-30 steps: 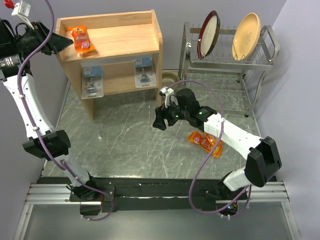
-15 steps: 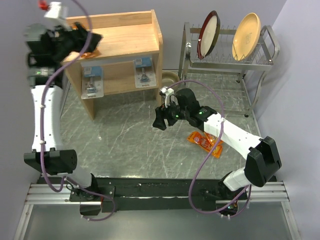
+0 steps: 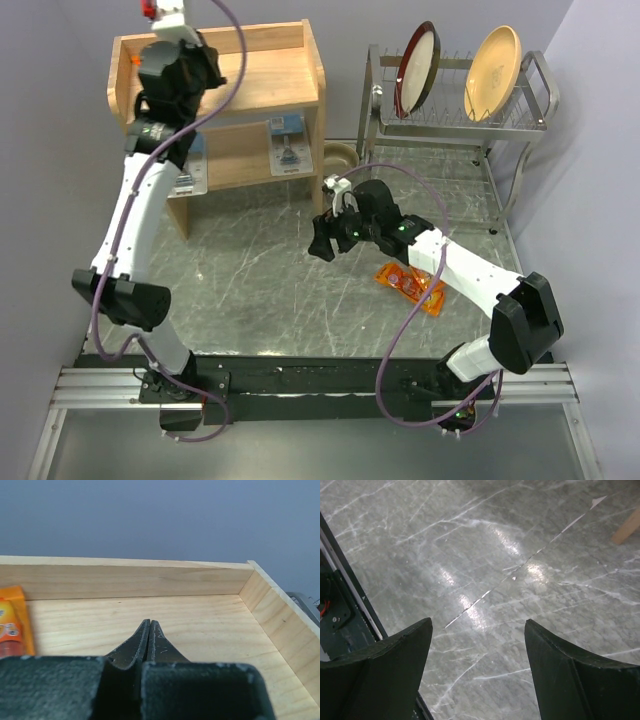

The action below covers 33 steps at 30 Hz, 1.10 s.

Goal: Place and organize the shaving razors onto the shelf

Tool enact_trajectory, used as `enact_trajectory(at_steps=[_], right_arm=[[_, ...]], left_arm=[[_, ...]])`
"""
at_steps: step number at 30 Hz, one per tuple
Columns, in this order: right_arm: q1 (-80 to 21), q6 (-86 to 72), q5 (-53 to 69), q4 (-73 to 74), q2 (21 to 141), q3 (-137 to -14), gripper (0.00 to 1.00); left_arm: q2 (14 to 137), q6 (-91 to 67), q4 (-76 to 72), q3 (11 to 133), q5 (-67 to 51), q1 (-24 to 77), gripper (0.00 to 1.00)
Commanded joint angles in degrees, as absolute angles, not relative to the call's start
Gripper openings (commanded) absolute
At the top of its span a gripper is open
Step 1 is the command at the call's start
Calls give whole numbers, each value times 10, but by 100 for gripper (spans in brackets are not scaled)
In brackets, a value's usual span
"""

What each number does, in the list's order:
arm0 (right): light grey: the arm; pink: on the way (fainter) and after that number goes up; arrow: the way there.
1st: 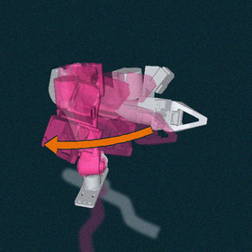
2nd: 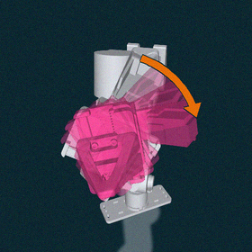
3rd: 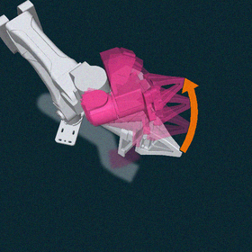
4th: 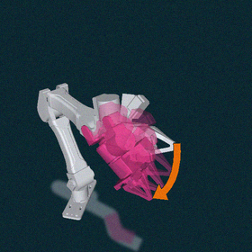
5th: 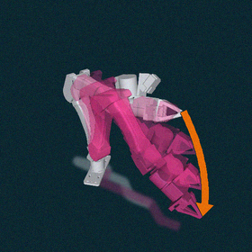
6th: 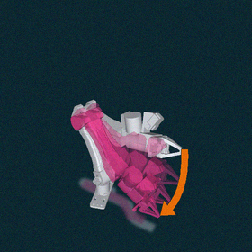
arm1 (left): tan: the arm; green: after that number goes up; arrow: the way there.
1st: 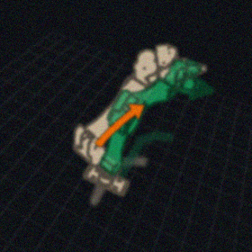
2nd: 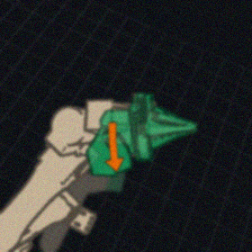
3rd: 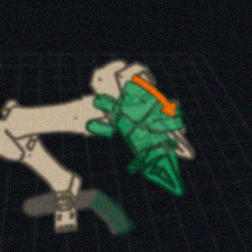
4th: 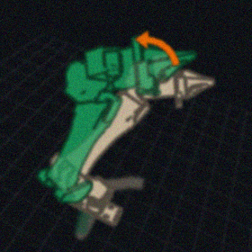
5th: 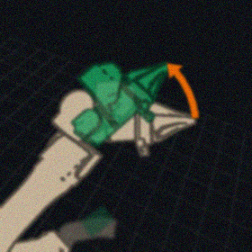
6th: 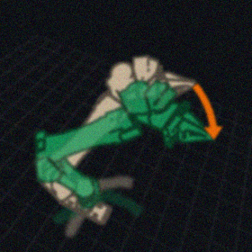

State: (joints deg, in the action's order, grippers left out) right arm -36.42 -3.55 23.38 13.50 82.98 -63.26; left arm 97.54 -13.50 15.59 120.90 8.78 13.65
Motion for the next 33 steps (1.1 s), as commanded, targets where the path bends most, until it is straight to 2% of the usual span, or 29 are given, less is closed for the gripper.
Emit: enact_trajectory(at_steps=[1, 6, 11, 26, 33], right_arm=[[-353, -37, 231, 108, 818, -635, 81], [-346, -40, 235, 112, 827, -641, 82], [-334, -45, 236, 112, 829, -642, 82], [-330, -54, 243, 136, 867, -674, 82], [-330, -62, 243, 139, 880, -683, 82]], left_arm=[[999, -97, 106, 1245, 192, 182, 1], [1020, -48, 57, 1233, 363, 246, 1], [1020, -19, 37, 1201, 423, 252, 1], [931, -85, 104, 1088, 373, 147, 1], [910, -68, 69, 1046, 311, 137, 1]])
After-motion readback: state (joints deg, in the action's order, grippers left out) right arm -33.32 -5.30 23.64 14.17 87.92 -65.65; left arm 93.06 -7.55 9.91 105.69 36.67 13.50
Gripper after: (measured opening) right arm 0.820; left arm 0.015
